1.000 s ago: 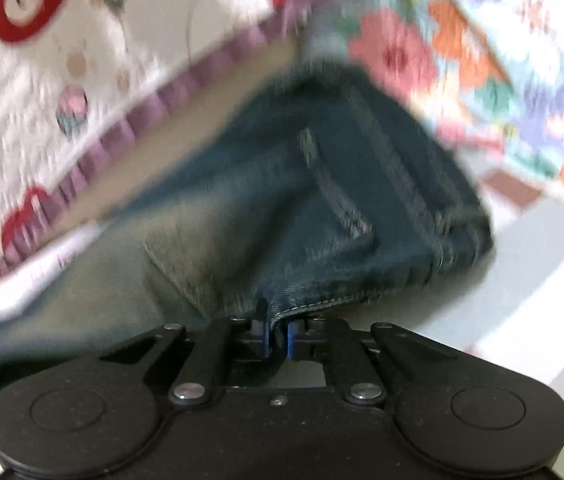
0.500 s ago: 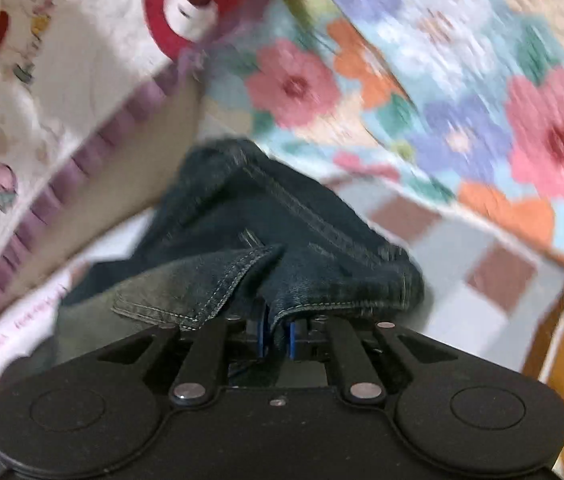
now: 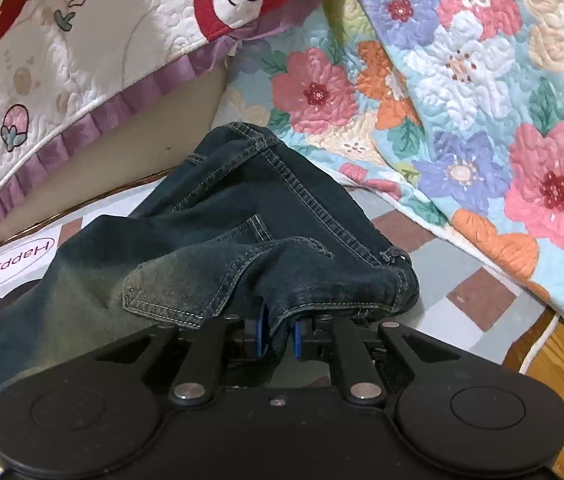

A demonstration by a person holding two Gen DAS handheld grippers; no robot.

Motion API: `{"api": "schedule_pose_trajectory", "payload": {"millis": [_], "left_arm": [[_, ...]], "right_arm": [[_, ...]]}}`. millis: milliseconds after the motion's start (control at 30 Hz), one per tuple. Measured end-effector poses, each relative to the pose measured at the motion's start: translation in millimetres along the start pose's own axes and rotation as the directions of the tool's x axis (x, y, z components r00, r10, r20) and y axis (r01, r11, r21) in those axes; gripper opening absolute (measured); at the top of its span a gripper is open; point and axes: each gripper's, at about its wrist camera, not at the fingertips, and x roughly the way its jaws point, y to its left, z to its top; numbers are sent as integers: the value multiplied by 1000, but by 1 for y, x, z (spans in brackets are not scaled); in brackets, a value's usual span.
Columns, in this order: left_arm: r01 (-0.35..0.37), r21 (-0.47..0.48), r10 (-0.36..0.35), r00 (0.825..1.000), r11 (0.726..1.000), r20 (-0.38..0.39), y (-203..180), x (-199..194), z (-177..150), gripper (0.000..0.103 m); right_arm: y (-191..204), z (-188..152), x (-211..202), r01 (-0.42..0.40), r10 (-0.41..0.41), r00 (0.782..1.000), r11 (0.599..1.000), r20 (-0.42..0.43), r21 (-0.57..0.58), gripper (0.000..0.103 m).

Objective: Fold clothes
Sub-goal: 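Lift the jeans waist with the right gripper while the left gripper grasps the leg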

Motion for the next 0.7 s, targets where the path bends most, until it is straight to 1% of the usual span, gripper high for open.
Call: {"api": "schedule_pose_trajectory", "payload": {"millis": [33,67,100,167,200,300,400,433,500,533,567,600,633,667,700], "left_arm": [[44,30,-43,999,999,-22,-12,3,-5,57],[74,43,-72,996,996,-45,-21,7,-9,62],[99,56,-95,993,994,-68,-30,12,-14,65],[96,92,-86,990,991,-111,-43,23,-25,67],[92,112,-77,988,990,-131,-49,28,-30,69],[14,188,19,986,982,-168,-56,47,-46,71],[-43,228,84,981,973,-173,-53,60,-57,72],[-52,209,90,980,977,-175,-51,64,-60,72],[-83,118,102,980,990,-173,-47,68,-65,72],[-108,62,118,975,992,-187,-46,72,-66,72],[-133,15,134,971,991,-197,-45,76,-68,68],[-155,23,156,970,988,-187,-49,78,-68,53],[-168,66,177,970,984,-169,-59,78,-68,39],[-184,108,199,969,977,-149,-68,78,-68,15],[-213,154,233,964,965,-128,-76,78,-69,14]], "right_arm": [[-1,0,0,-1,1,1000,1000,0,5,16],[-1,0,-1,-2,2,1000,1000,0,10,16],[-1,1,-1,-2,2,1000,1000,0,11,16],[-1,1,-2,-3,3,1000,1000,3,6,16],[-1,0,-2,-5,5,1000,1000,2,7,16],[-4,-2,-2,-14,14,1000,1000,2,16,16],[-6,-5,-1,-23,23,1000,999,4,24,16],[-8,-6,0,-24,24,1000,999,3,33,17],[-10,-8,2,-31,31,1000,998,2,55,20],[-12,-10,5,-35,35,999,997,2,75,25],[-15,-12,8,-39,39,999,994,2,101,38],[-19,-15,12,-52,51,999,989,5,137,41],[-23,-20,17,-70,69,998,981,9,178,40],[-28,-24,22,-92,91,996,970,14,225,40],[-33,-28,28,-112,111,994,956,16,270,39]]}}
